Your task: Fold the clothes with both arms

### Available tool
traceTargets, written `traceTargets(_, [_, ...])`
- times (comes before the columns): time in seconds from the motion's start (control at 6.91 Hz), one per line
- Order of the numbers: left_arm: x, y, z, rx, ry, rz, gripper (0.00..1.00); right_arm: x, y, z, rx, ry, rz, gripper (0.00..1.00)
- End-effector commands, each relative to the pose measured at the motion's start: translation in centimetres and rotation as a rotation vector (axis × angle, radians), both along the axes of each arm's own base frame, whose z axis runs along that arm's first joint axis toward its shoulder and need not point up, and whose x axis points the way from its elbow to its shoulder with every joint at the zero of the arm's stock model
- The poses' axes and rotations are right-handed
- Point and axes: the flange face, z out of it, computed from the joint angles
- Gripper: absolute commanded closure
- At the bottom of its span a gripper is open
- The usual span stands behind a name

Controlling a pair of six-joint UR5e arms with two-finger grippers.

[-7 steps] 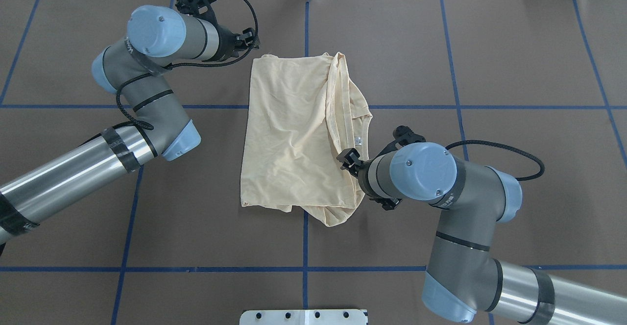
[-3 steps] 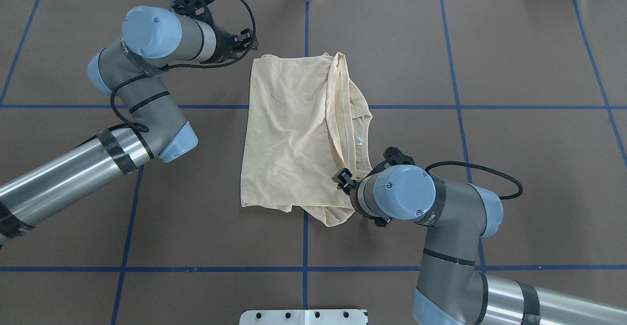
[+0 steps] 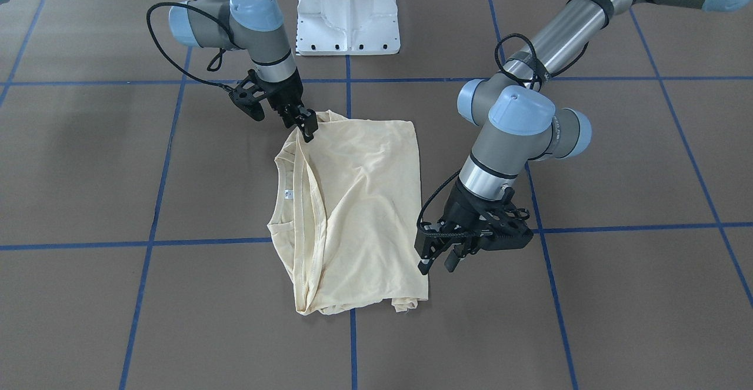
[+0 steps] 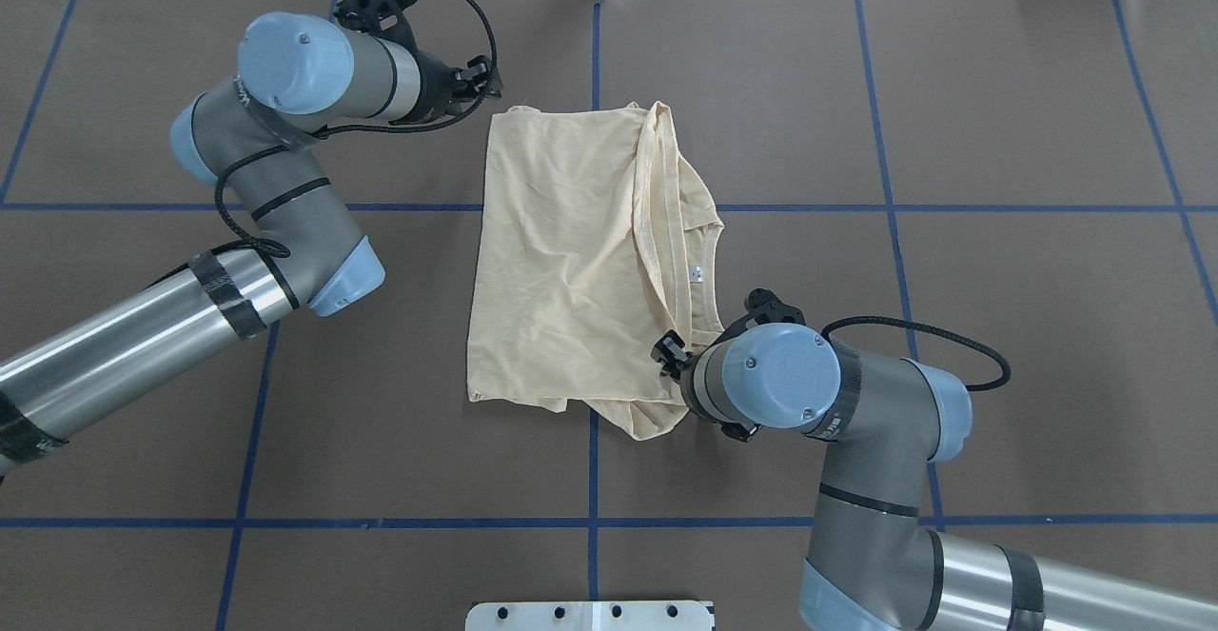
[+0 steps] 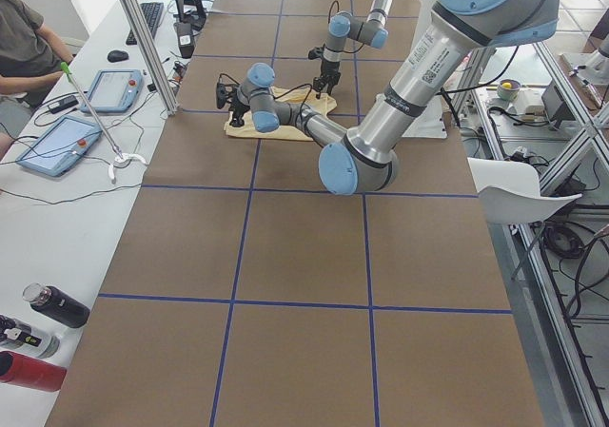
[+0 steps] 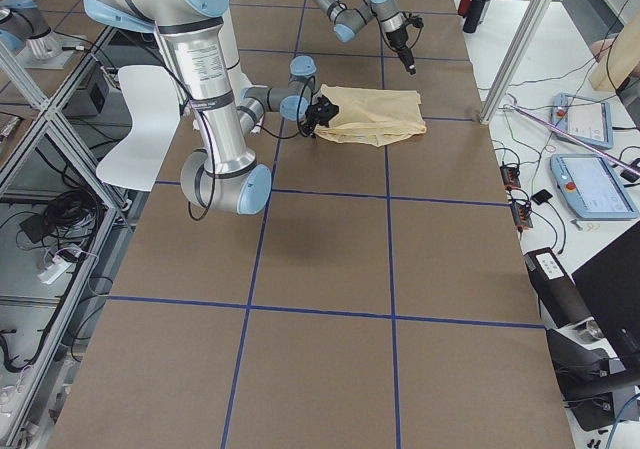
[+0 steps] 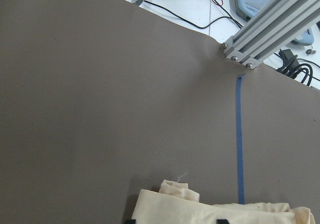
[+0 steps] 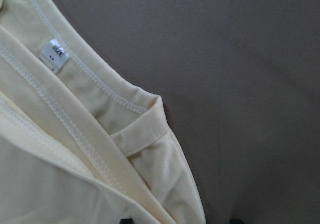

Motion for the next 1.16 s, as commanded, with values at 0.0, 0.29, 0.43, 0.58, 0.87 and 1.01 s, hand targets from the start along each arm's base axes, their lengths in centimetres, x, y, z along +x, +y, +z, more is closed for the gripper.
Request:
traceTargets(0.0, [0.0, 0.0, 0.0, -0.001, 0.000, 0.000, 0.38, 0.2, 0.1, -0.4, 0.001, -0.009, 0.002, 1.00])
traceTargets(0.29, [0.0, 0.0, 0.0, -0.002, 0.001, -0.001, 0.38, 0.4, -0.2, -0.6, 0.002, -0.013, 0.008, 1.00])
traceTargets(0.43, [0.1, 0.1, 0.0, -0.010, 0.006, -0.003, 0.38, 0.8, -0.4, -0.9, 0.001, -0.020, 0.011, 1.00])
traceTargets(0.58, [0.1, 0.1, -0.1, -0.010, 0.008, -0.003, 0.38, 0.6, -0.3, -0.7, -0.009, -0.016, 0.016, 1.00])
traceTargets(0.87, [0.1, 0.1, -0.1, -0.013, 0.010, -0.006, 0.38, 1.7, -0.4, -1.8, -0.014, -0.014, 0.026, 1.00])
traceTargets(1.01, [-0.1, 0.1, -0.2, -0.013, 0.014, -0.007, 0.38, 1.9, -0.5, -1.8, -0.018, -0.006, 0.028, 1.00])
